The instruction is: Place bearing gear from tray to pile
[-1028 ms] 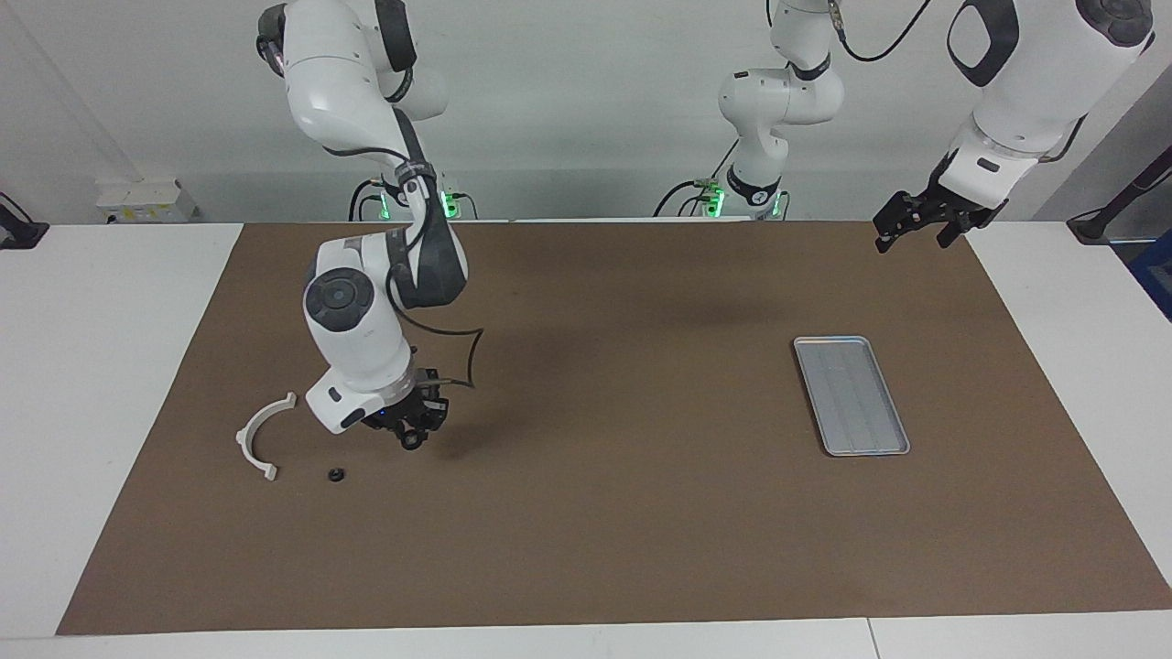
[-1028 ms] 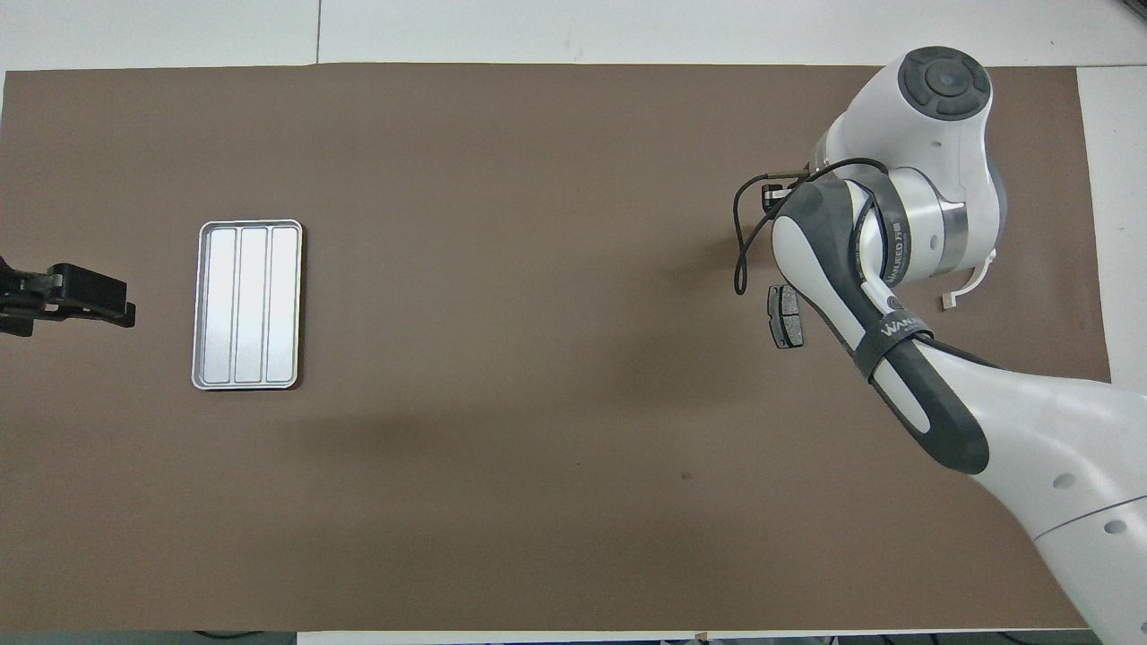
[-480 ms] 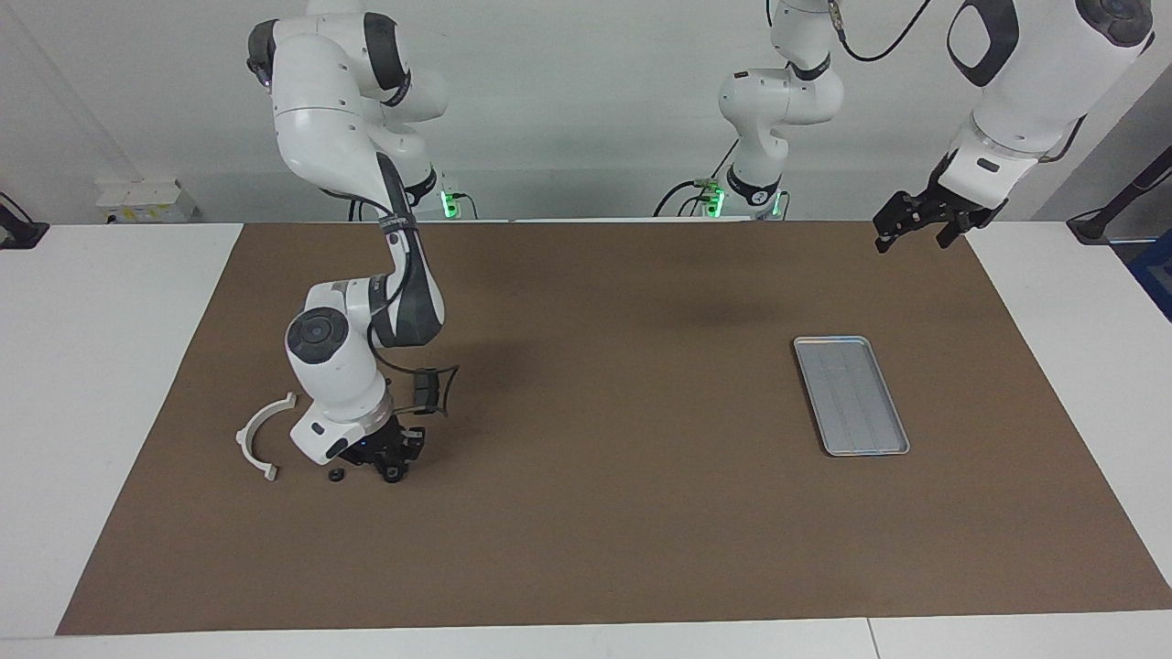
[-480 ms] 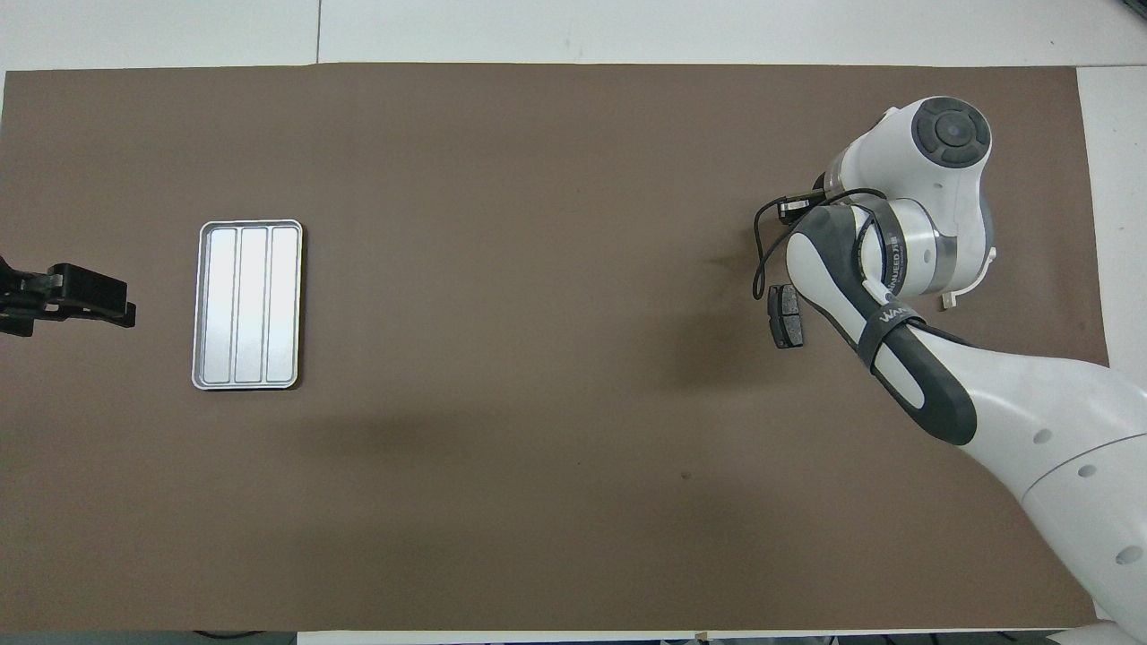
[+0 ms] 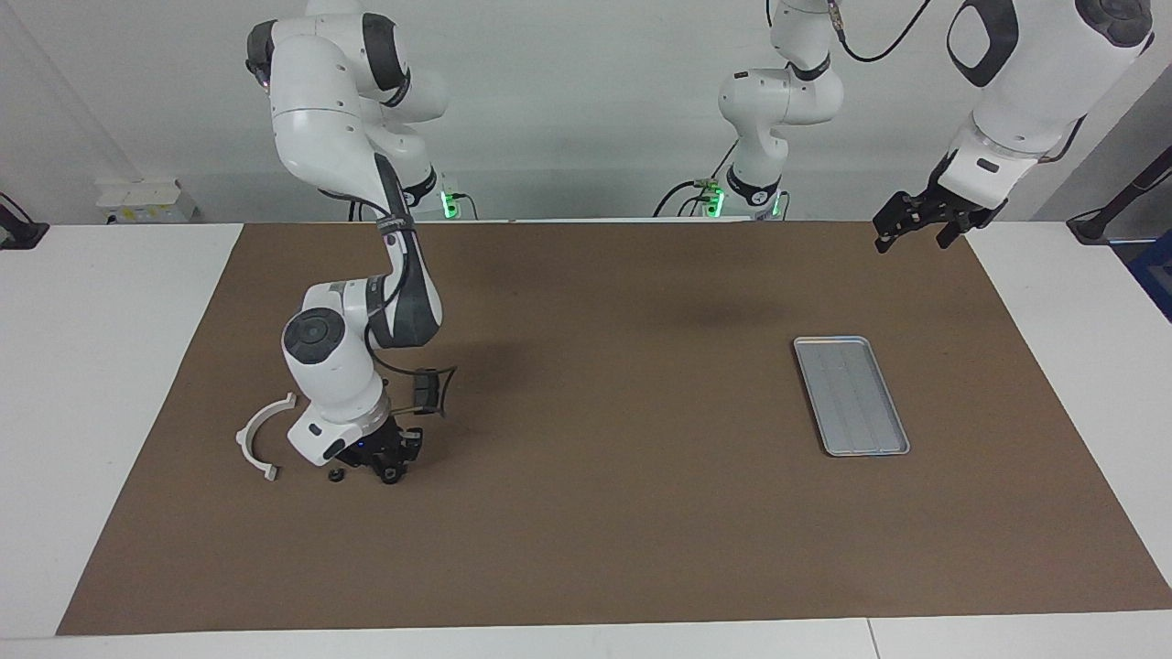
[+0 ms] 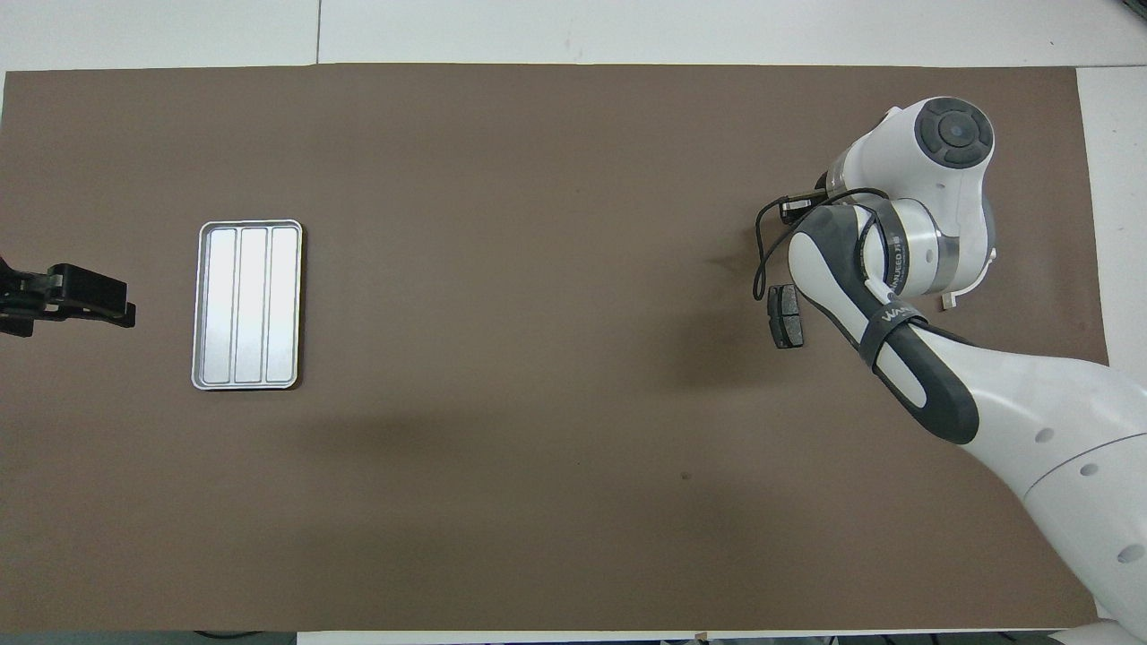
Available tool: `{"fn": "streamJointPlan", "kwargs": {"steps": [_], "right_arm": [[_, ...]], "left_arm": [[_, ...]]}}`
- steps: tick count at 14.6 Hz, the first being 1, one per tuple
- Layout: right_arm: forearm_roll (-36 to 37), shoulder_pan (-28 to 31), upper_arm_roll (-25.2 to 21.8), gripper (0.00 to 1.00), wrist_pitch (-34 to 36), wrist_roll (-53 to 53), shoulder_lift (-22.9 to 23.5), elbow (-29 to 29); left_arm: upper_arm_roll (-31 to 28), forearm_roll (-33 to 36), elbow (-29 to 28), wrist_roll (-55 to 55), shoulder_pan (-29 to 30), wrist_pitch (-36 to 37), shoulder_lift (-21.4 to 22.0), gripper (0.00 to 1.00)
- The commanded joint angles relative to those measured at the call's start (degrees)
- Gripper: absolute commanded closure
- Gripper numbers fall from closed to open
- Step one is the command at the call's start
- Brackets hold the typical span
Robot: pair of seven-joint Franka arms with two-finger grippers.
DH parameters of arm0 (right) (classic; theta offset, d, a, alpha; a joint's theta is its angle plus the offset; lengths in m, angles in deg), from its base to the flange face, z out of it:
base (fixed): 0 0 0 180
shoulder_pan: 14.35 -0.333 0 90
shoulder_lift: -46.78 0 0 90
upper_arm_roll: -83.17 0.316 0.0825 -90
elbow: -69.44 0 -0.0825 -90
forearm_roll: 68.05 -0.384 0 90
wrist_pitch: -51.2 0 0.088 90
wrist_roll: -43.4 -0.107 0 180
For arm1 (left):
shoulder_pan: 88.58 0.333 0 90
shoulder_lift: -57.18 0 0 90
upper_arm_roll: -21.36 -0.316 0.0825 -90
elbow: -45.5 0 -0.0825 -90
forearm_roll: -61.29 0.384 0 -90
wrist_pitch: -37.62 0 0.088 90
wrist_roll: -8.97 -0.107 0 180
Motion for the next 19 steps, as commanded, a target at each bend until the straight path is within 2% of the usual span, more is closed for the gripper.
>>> {"fn": "streamJointPlan", "kwargs": {"steps": [1,9,15,19], "right_arm": [[0.8,1.0,0.8,0.0,-1.0,0.1,0.1,0.3],[0.8,0.6,0.8,0.0,7.3,0.7,-8.6,-0.1],[0.7,2.3,0.8,0.0,8.0,0.7,-10.5,-0.2],[0.3,2.5,0.8,0.0,11.1,0.8,-11.5,-0.3]], "left_arm": [[0.1,-0.7,-1.9,0.5,0.1,-0.2,1.8,0.0],[0.1,-0.6,-1.9,0.5,0.1,-0.2,1.9,0.0],[0.1,-0.7,-1.8,0.5,0.1,-0.2,1.8,0.0],[0.1,-0.7,-1.9,0.5,0.1,-0.2,1.8,0.0]]}}
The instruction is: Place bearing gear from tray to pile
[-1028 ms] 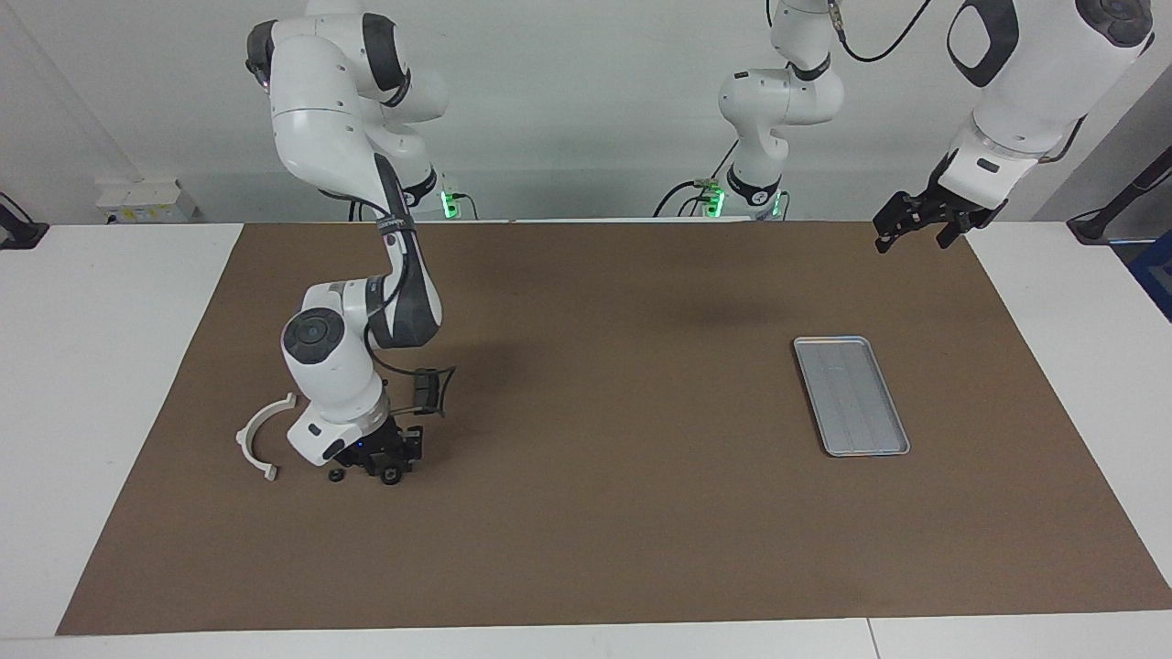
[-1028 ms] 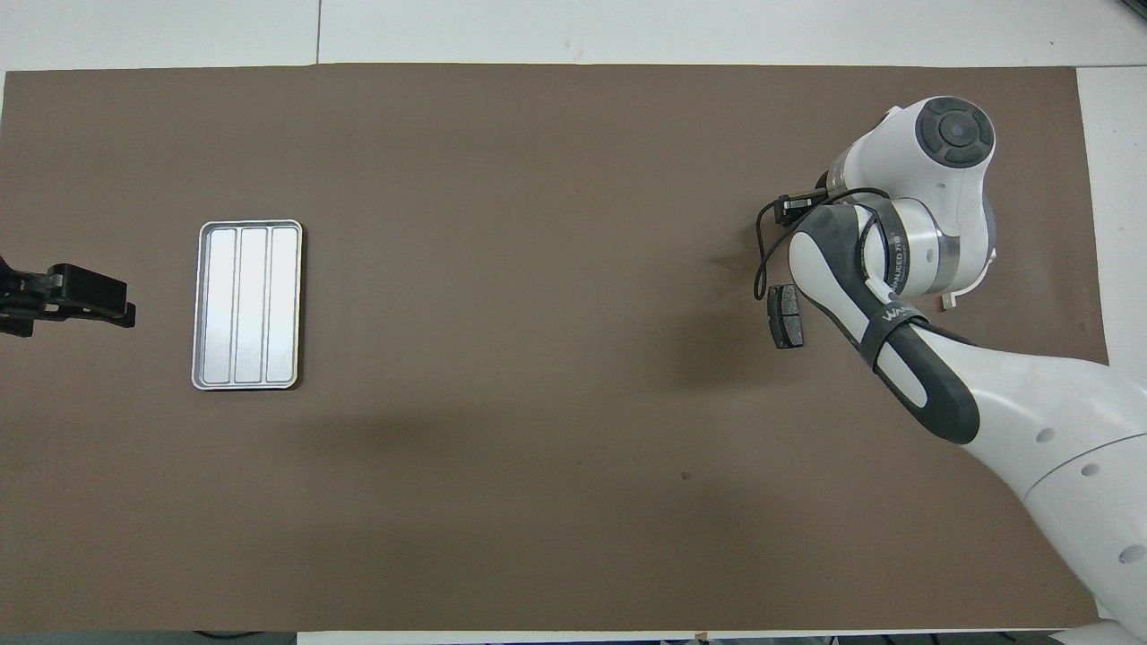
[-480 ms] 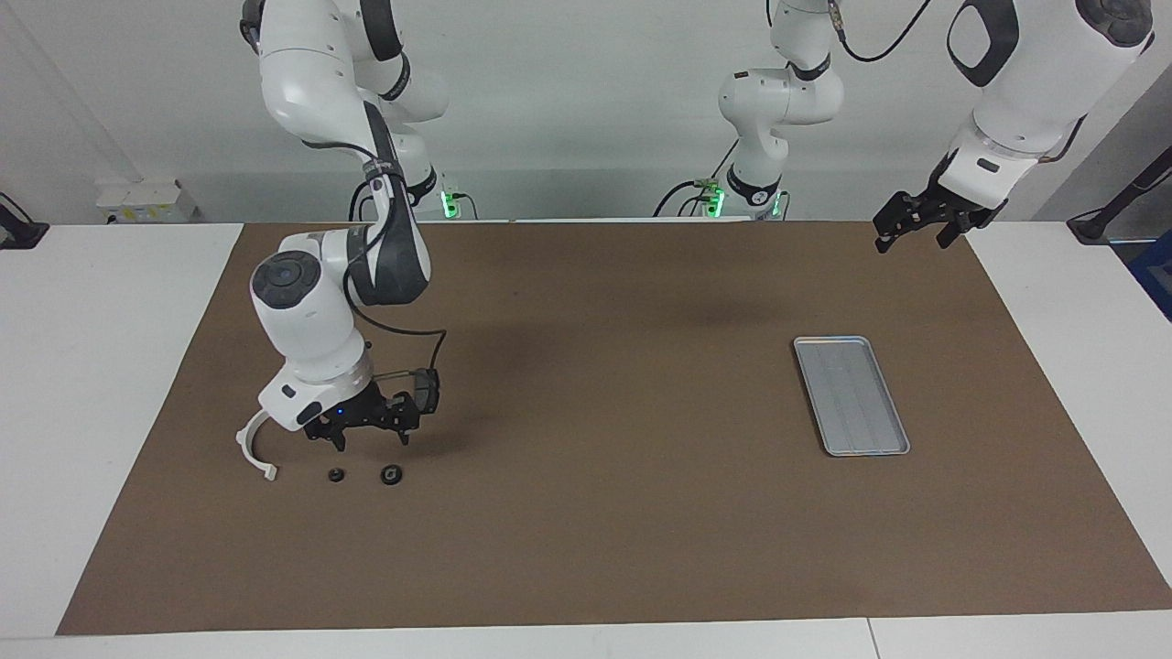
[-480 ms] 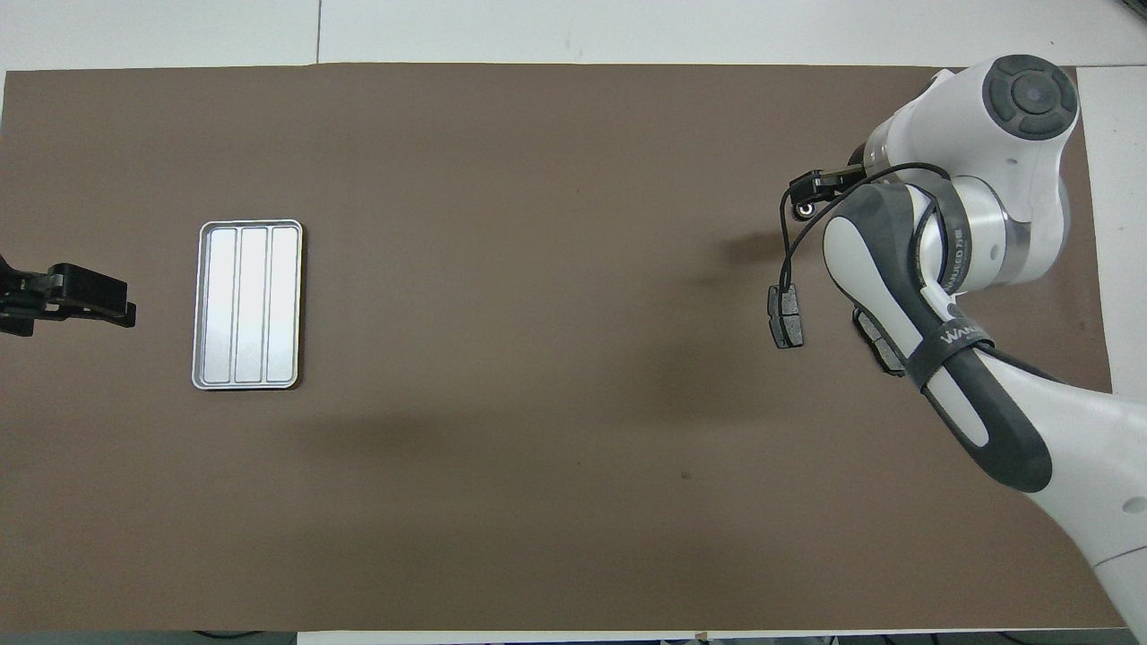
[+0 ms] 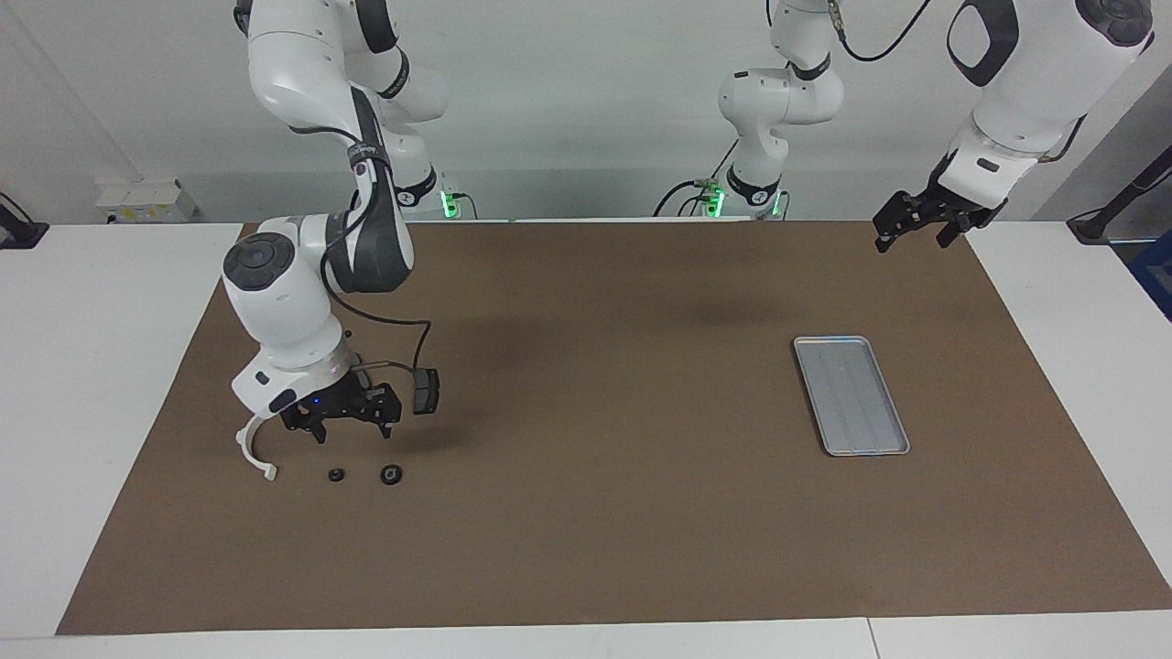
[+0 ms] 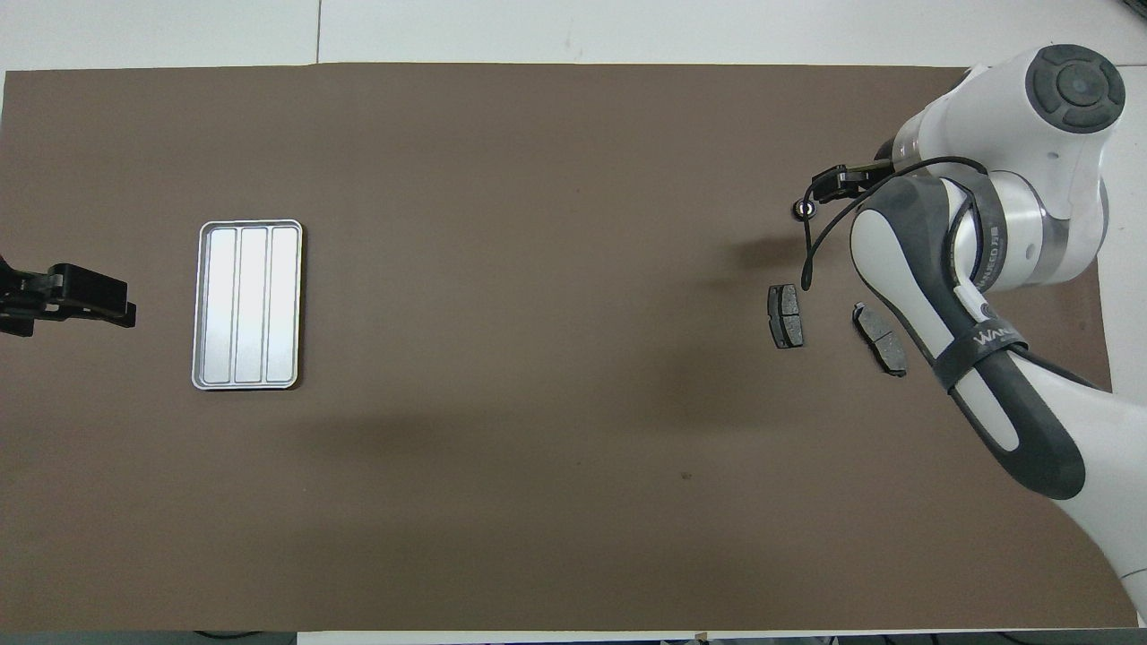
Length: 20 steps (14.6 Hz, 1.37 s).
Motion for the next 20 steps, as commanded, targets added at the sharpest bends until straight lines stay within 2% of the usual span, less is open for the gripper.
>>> {"fn": "streamJointPlan", "kwargs": {"steps": [1,3,8,10,14,20], "right_arm": [[-0.1,0.8,0.7,0.0,2.8,0.7,-2.9,0.8],[-0.2,0.8,0.7,0.0,6.5,0.5,-6.6,1.1],[-0.2,0.9,0.6,0.0,24.0,0.1,-21.4,2.0],[-0.2,1.3,0.7,0.0,30.2,0.1,-25.2,2.0],[-0.3,1.3,0.7,0.0,39.1,0.0,-29.4,1.6],[-3.0,0.3,1.0,0.0,42.5,-4.6,-30.2,0.7]], "left_arm": [[0.1,-0.6,-1.9,0.5,0.1,-0.2,1.8,0.0],[0.1,-0.7,-1.9,0.5,0.1,-0.2,1.8,0.0],[0.1,-0.7,-1.9,0.5,0.1,-0.2,1.8,0.0],[0.1,-0.7,-1.8,0.5,0.1,-0.2,1.8,0.0],[0.1,-0.7,-1.9,0.5,0.1,-0.2,1.8,0.0],[0.1,-0.7,-1.9,0.5,0.1,-0.2,1.8,0.0]]}}
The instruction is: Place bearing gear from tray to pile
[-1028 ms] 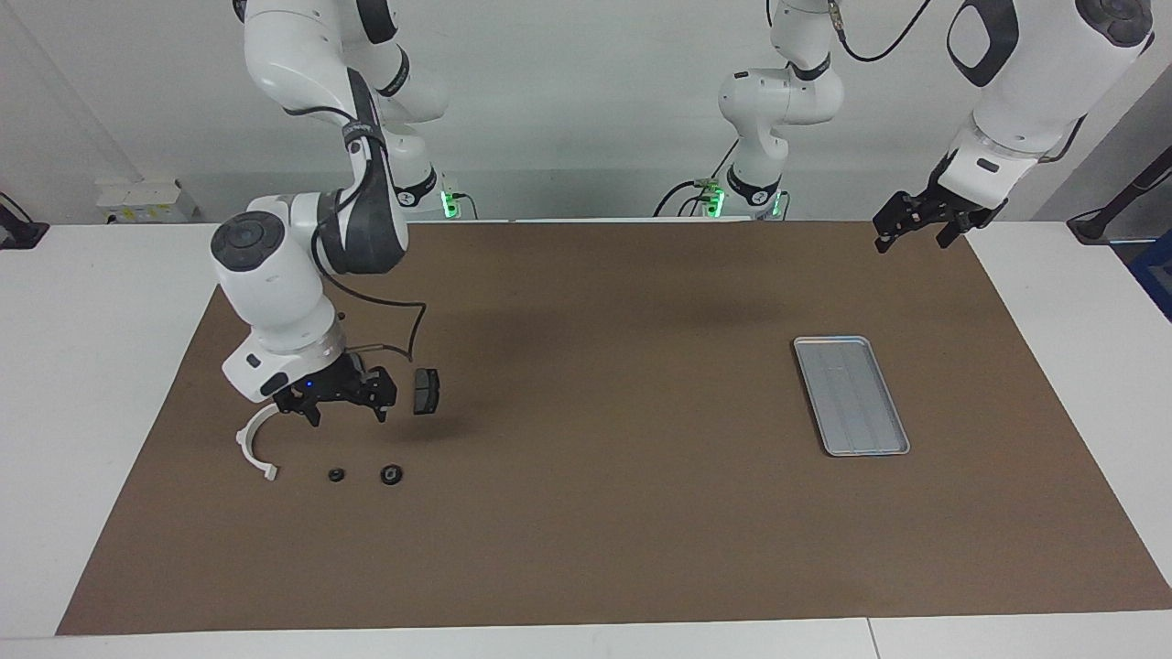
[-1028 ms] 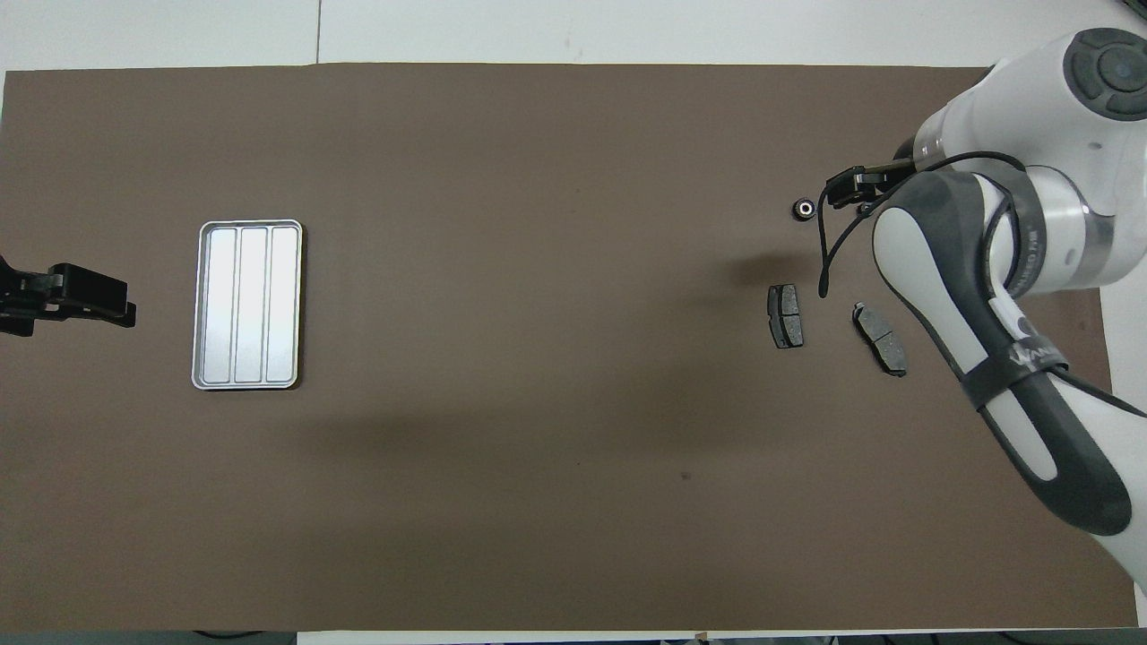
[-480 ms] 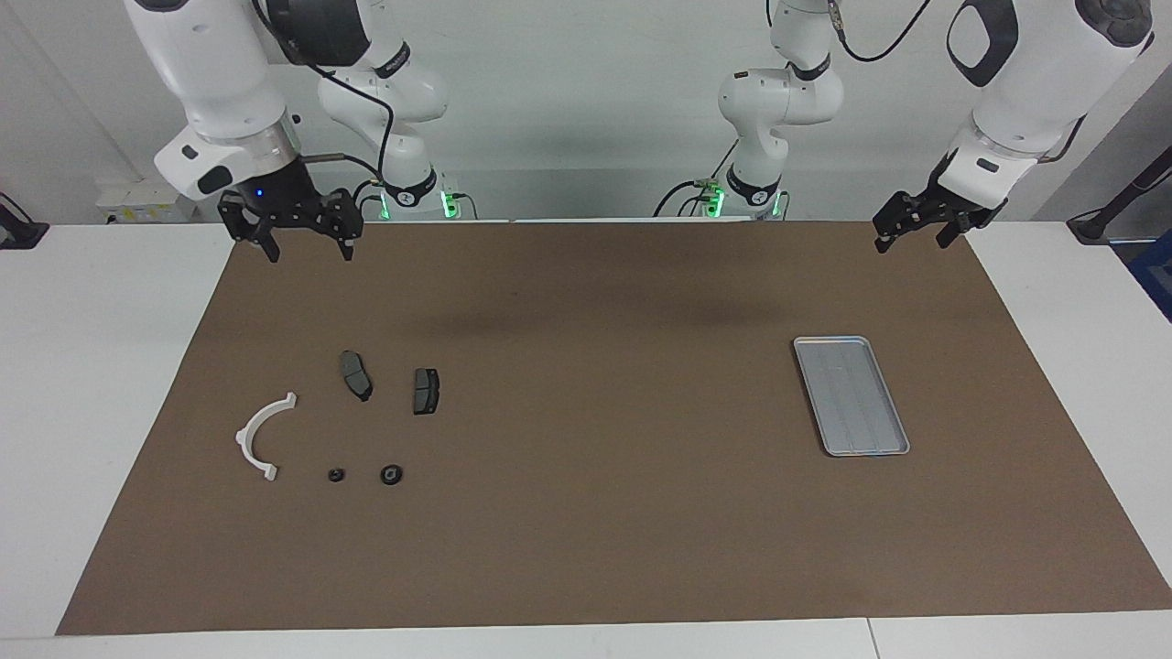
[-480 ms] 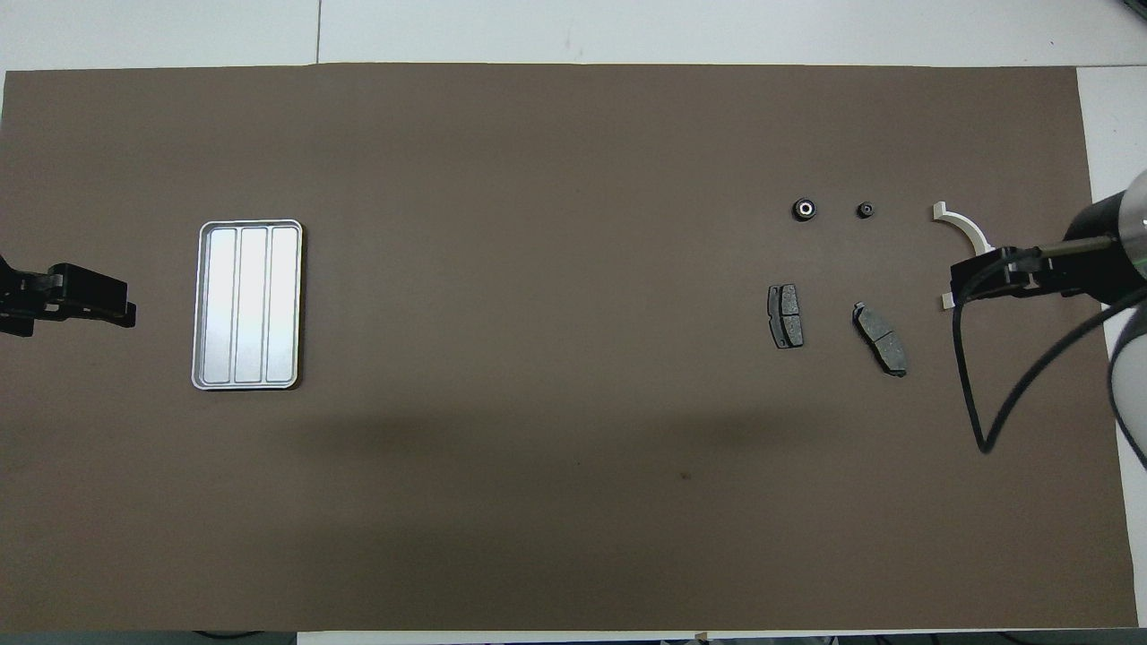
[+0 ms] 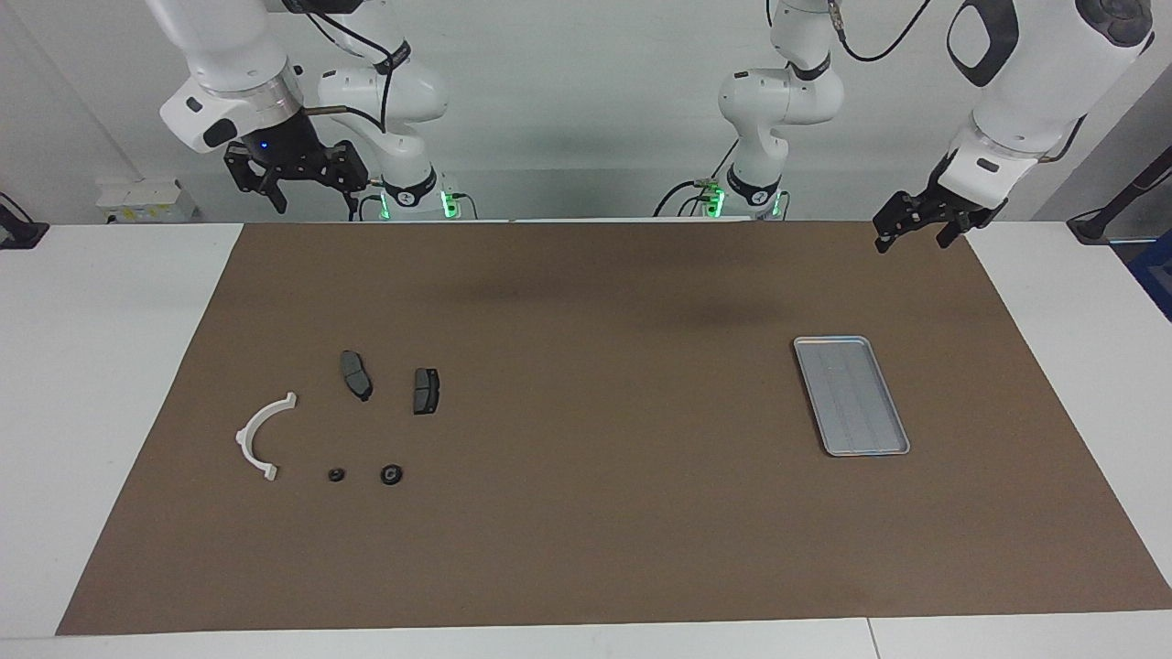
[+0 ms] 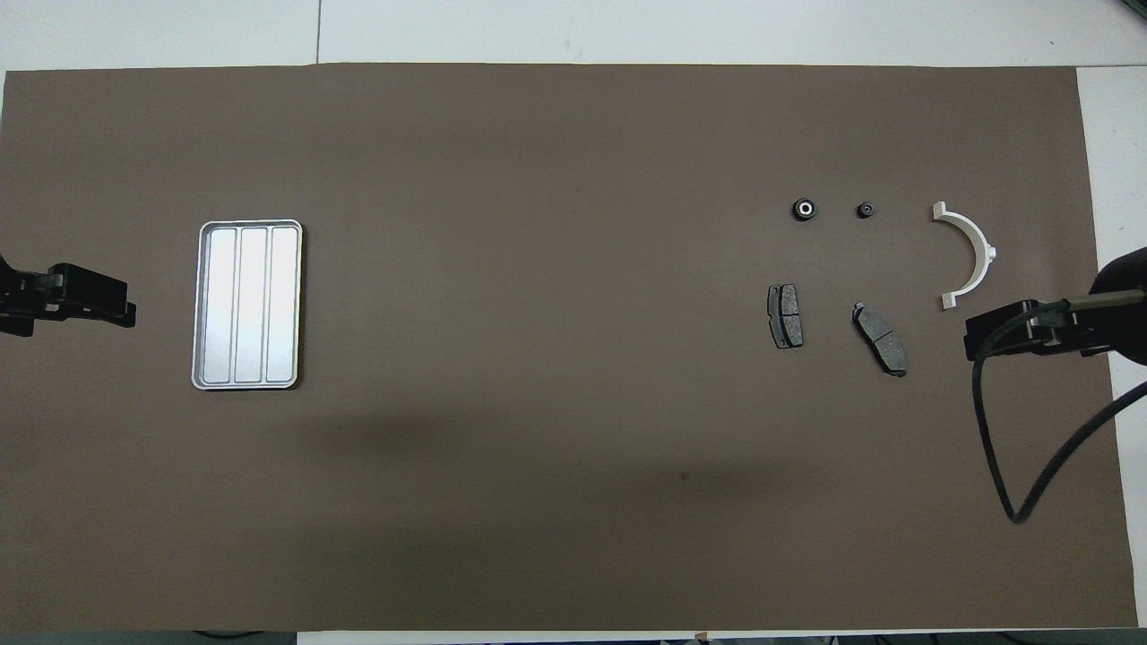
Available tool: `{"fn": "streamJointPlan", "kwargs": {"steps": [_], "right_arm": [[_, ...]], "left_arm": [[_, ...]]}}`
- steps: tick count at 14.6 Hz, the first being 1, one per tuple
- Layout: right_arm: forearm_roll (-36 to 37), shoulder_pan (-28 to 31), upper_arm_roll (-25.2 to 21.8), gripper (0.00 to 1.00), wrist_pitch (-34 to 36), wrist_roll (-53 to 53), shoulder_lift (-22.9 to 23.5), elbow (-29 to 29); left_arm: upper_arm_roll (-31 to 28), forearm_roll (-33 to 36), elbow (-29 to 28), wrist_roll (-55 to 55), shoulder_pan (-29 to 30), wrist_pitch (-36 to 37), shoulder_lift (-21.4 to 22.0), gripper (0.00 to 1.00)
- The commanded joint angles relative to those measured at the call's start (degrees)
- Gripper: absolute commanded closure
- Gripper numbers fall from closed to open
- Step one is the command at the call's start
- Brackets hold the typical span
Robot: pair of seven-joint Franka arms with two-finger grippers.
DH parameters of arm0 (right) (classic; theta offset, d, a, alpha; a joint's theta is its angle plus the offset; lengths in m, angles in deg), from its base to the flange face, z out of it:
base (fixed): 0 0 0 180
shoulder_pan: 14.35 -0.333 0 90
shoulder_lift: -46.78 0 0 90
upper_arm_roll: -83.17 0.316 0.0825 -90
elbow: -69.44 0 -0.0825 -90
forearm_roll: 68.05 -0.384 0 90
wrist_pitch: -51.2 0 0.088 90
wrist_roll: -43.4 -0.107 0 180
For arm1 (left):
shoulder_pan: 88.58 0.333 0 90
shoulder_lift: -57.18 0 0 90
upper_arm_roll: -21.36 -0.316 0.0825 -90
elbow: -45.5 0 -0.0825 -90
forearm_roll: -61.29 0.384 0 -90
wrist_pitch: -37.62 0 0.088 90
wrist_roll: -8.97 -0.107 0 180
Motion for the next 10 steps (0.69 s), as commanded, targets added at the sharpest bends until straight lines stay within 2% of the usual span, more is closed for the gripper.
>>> {"fn": "streamJointPlan", "kwargs": {"steps": [1,10], "right_arm": [[-1.2,0.0,0.4,0.0,0.3,-2.3,-0.7,0.6],[-0.3,0.0,0.4,0.0,-2.0,-2.3,-0.6,0.6]], "left_arm": [[0.1,-0.7,-1.9,0.5,0.1,-0.2,1.8,0.0],[0.1,-0.7,-1.9,0.5,0.1,-0.2,1.8,0.0]]}}
